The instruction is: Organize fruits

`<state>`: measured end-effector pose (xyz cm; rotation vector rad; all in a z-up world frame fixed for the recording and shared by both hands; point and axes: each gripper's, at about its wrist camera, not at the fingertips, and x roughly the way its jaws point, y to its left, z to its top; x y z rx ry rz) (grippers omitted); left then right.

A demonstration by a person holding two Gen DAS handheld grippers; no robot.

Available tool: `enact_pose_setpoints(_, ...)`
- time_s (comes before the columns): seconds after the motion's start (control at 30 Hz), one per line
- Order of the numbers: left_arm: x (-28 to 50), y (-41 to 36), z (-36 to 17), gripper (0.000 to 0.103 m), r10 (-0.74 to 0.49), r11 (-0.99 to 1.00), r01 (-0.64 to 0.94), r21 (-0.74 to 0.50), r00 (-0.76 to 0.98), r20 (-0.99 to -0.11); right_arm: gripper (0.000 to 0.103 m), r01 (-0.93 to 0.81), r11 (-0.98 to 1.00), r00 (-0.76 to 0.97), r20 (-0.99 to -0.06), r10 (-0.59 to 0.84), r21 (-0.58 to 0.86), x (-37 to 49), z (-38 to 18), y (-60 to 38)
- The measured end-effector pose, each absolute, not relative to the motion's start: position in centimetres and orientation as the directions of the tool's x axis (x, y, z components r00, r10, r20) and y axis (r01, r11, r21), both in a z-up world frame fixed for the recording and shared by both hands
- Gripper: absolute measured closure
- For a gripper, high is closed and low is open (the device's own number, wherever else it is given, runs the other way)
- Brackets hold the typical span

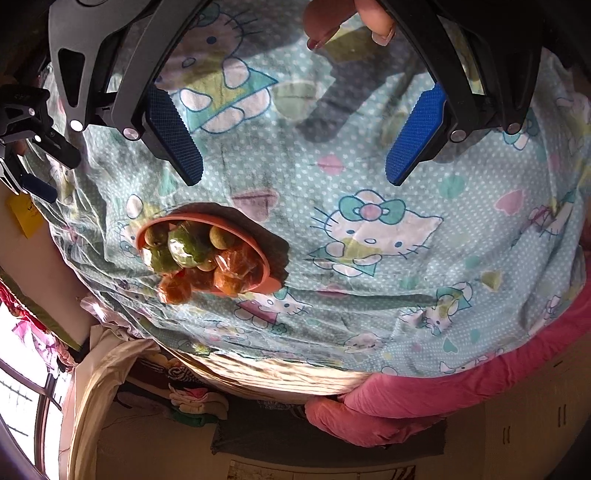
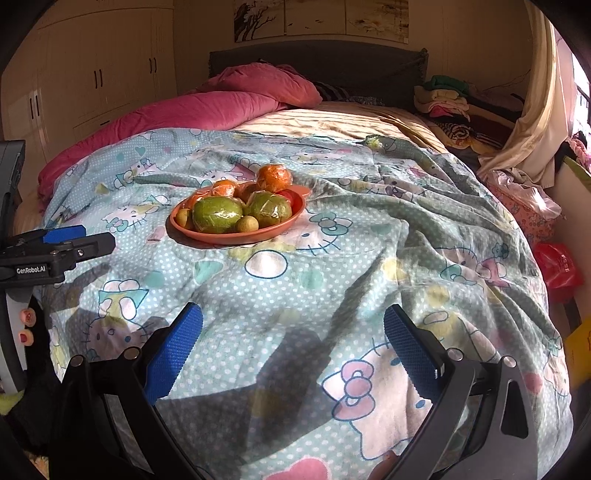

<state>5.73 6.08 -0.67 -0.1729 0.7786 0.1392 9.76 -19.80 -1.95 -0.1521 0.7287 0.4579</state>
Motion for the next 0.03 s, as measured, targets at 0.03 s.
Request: enact_pose_setpoints(0.03,6.72,7.37,-0.73,0.010,0.082,0.972,-0.214,-0.097,0.692,-0.717,0.005,-0.431,0.902,0.656,-0.682,0.324,0.014,10.71,-2.04,-20.43)
